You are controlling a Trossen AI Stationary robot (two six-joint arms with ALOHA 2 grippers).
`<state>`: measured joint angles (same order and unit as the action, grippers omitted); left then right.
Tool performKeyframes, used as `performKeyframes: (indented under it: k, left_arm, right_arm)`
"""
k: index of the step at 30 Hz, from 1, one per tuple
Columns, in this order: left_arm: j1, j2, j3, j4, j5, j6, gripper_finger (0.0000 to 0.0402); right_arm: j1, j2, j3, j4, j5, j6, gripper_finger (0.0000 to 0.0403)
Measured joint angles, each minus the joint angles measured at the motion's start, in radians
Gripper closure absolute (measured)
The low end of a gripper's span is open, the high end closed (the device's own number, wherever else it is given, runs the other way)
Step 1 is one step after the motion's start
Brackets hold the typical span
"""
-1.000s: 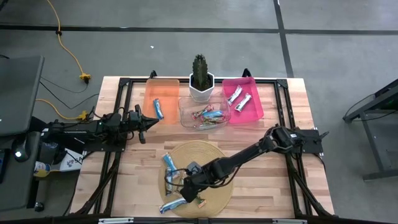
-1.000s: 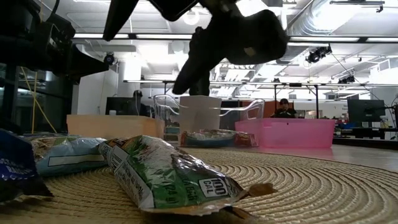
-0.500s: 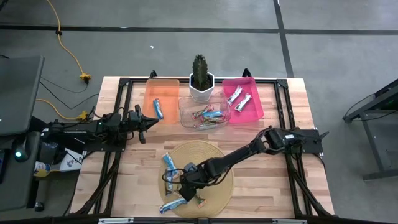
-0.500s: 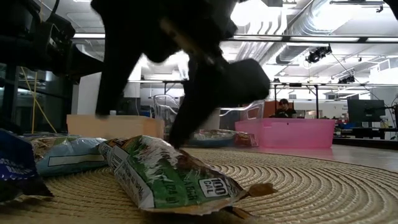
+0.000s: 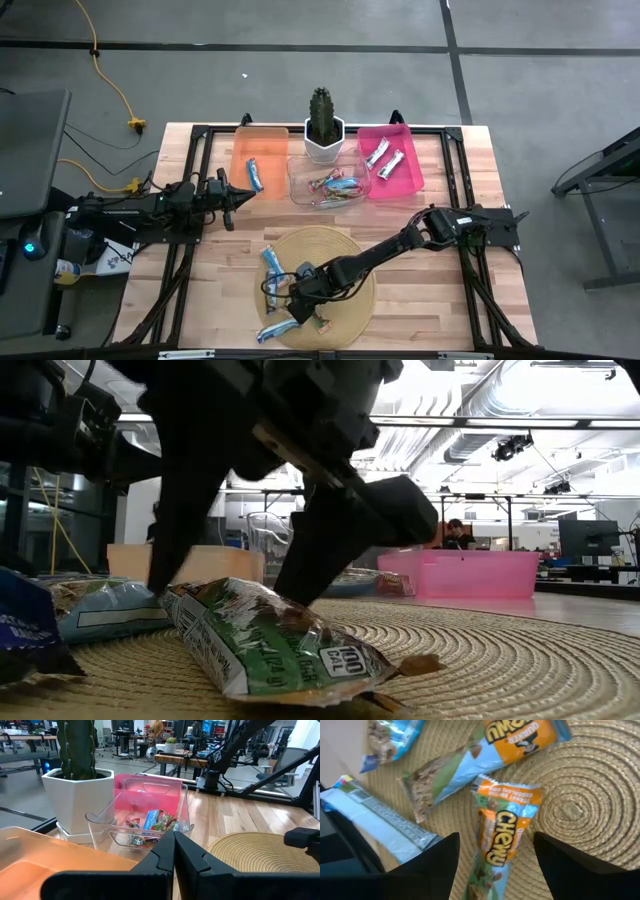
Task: Pick and place Granola Bars by type
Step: Put the yellow granola bar into the red bin
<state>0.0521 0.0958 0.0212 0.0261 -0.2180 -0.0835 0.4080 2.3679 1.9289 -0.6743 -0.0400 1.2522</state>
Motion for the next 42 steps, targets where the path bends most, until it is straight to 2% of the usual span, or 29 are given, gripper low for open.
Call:
performKeyframes:
  k: [6,26,36,42]
  left_arm:
    - [0.000,0.000,0.000,0.000,0.000,0.000,0.0400]
    - [0.000,0.000,0.000,0.000,0.000,0.000,0.0400]
    - [0.000,0.000,0.000,0.000,0.000,0.000,0.0400]
    - [0.000,0.000,0.000,0.000,0.000,0.000,0.0400]
  right_arm:
    - [-0.001,0.017,0.003,0.010,-0.038,0.004,0.0184]
    - [-0.009,0.018,-0.001,0.025,-0.010,0.011,0.0307]
    - [-0.058,-0.052,-0.002,0.041,0.030,-0.059,0.0316]
    - [-0.086,-0.139,-0.002,0.048,0.107,-0.129,0.0316]
